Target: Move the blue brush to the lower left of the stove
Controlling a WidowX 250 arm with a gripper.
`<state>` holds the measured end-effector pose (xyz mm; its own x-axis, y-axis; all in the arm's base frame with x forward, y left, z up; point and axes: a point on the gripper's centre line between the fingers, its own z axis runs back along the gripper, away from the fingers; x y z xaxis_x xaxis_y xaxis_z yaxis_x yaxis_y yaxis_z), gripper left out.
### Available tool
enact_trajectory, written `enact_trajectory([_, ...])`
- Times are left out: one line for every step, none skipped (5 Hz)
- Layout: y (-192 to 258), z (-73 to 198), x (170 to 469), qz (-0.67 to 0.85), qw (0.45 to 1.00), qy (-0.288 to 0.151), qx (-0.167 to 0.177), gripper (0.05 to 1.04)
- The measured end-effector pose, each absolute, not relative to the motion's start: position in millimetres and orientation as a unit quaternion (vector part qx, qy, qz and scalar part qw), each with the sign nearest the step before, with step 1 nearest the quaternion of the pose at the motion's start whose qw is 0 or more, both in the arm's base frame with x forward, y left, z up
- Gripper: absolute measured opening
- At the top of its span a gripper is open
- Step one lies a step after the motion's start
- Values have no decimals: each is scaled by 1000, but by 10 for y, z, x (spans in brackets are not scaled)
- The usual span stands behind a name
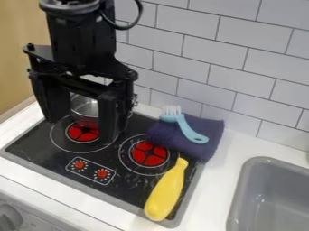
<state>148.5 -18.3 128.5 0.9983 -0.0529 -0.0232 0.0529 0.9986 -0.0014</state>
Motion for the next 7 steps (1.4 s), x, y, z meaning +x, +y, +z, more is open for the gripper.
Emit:
enact_trajectory([-172,1169,1395,-15,999,34,2,998])
enact_trajectory([-313,1039,1714,80,996,35,-3,998])
enact_trajectory([-410,1021,2114,147,989,11,-19,998])
enact_trajectory([-480,938,2520,233,972,-11,6,998])
enact_trajectory([-530,807,2954,293,956,-15,24,998])
enact_trajectory([-581,681,3258,350,936,-5,35,998])
enact_trajectory([-594,538,3401,356,933,10,51,998])
